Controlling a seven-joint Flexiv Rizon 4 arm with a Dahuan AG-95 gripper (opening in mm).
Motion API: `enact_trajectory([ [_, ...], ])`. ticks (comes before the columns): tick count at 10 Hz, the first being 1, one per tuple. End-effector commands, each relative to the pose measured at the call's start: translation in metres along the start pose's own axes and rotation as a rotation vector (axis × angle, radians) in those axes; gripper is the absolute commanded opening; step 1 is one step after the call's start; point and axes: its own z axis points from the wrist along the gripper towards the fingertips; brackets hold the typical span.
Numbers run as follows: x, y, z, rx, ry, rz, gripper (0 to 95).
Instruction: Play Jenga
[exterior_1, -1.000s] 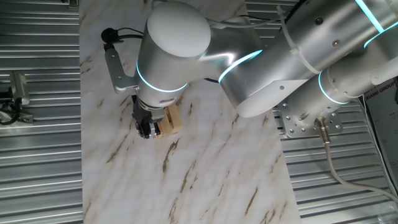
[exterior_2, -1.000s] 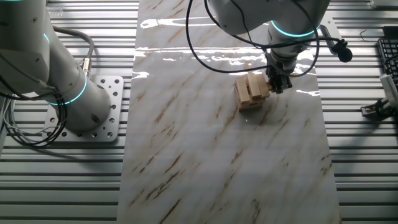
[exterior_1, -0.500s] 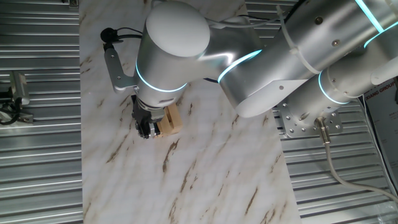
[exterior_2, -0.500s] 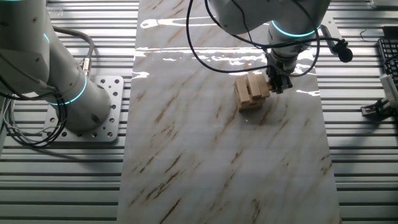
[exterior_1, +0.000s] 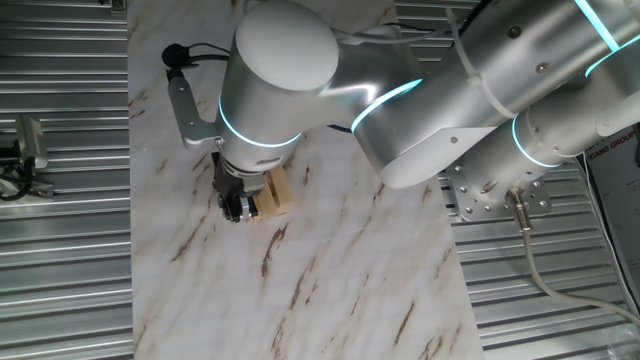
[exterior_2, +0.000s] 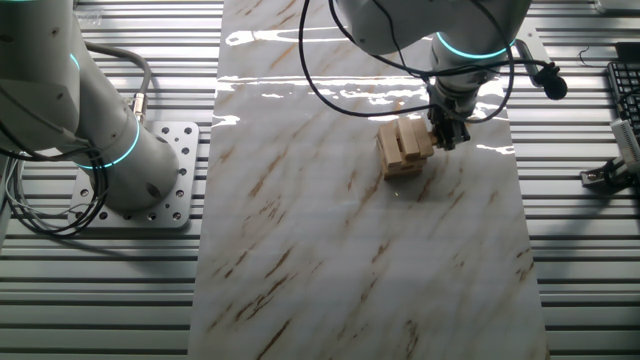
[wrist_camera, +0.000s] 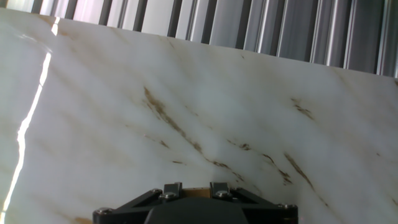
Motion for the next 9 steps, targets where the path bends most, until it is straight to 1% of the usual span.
enact_trajectory([
  [1,0.0003,0.0001,0.0000,-0.001,-0.001,0.001,0.0],
  [9,0.0040,0.0000,0.0007,-0.001,-0.005,0.002,0.0],
])
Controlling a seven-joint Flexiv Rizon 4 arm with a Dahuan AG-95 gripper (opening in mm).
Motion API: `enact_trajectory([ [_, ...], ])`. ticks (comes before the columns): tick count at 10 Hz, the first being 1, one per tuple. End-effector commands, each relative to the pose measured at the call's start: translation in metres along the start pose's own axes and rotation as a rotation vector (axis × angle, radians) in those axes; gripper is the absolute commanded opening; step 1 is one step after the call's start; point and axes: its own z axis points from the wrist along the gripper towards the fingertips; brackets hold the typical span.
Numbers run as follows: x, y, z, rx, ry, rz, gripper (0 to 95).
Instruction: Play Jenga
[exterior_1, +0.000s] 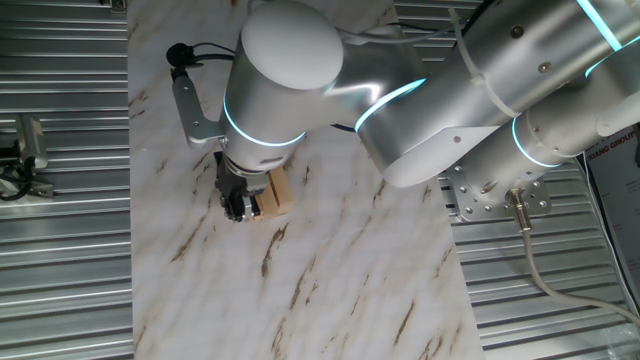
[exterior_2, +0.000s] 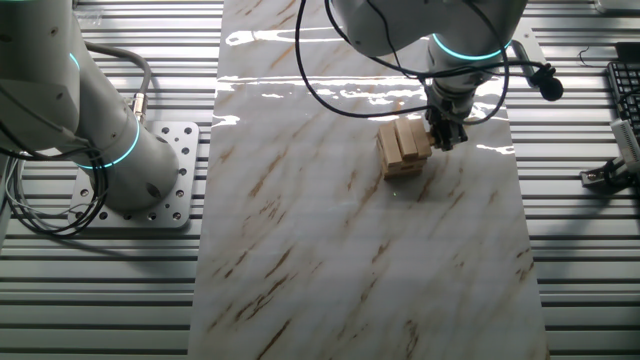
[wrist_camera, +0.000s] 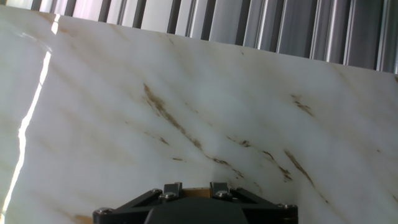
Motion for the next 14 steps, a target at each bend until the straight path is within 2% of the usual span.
enact_trajectory([
  [1,0.0005,-0.0001,0.0000,0.000,-0.001,0.001,0.0],
  [6,0.0008,-0.0001,0.0002,-0.005,-0.015,0.001,0.0],
  [14,0.0009,-0.0001,0.0023,-0.007,-0.012,0.003,0.0],
])
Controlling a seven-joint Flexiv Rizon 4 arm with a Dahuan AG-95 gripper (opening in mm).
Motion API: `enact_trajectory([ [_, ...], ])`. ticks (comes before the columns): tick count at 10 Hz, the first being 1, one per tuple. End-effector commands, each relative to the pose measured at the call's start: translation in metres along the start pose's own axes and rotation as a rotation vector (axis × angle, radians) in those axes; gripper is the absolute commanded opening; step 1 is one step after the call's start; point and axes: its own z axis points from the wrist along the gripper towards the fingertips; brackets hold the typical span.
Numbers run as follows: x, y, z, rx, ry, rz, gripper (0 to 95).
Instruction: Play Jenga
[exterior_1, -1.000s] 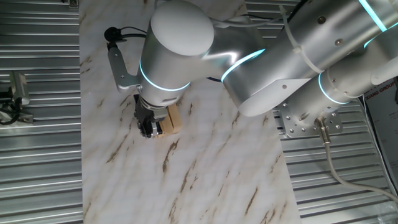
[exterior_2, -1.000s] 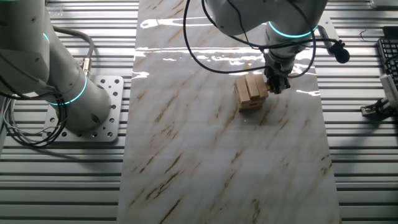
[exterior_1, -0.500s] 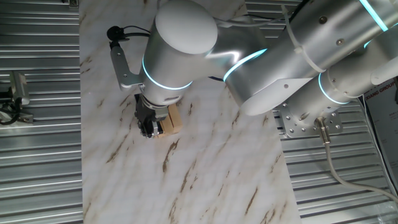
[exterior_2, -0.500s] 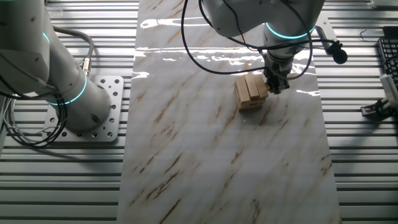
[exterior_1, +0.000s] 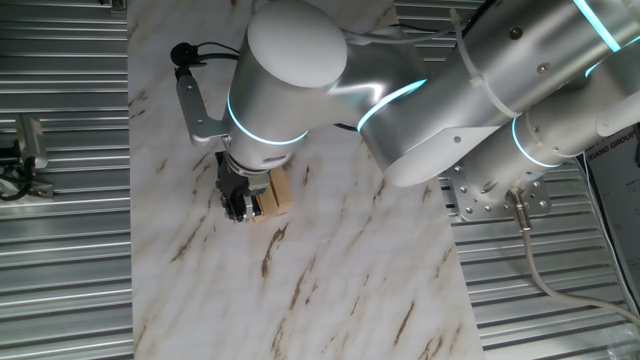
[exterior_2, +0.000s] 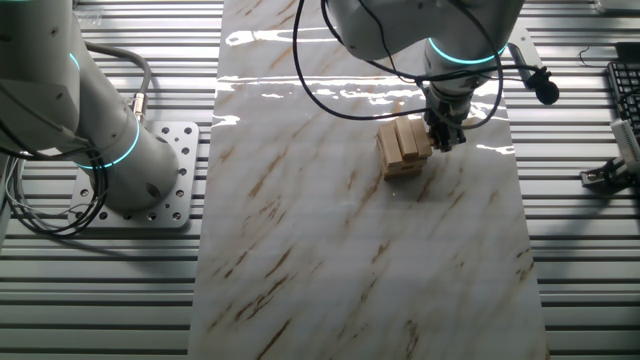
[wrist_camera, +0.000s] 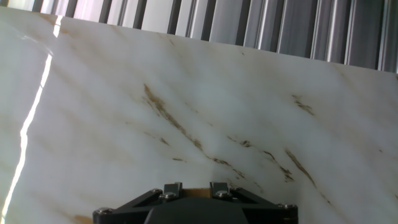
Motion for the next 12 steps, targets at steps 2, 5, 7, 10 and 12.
enact_trajectory([
  [2,0.0001,0.0001,0.0000,0.001,-0.002,-0.002,0.0],
  [5,0.0000,0.0001,-0.0007,0.002,-0.014,-0.006,0.0],
  [7,-0.0002,0.0001,-0.0013,0.002,-0.016,-0.008,0.0],
  [10,-0.0002,0.0001,-0.0013,0.005,-0.030,-0.010,0.0],
  [12,-0.0003,0.0001,-0.0014,0.005,-0.041,-0.010,0.0],
])
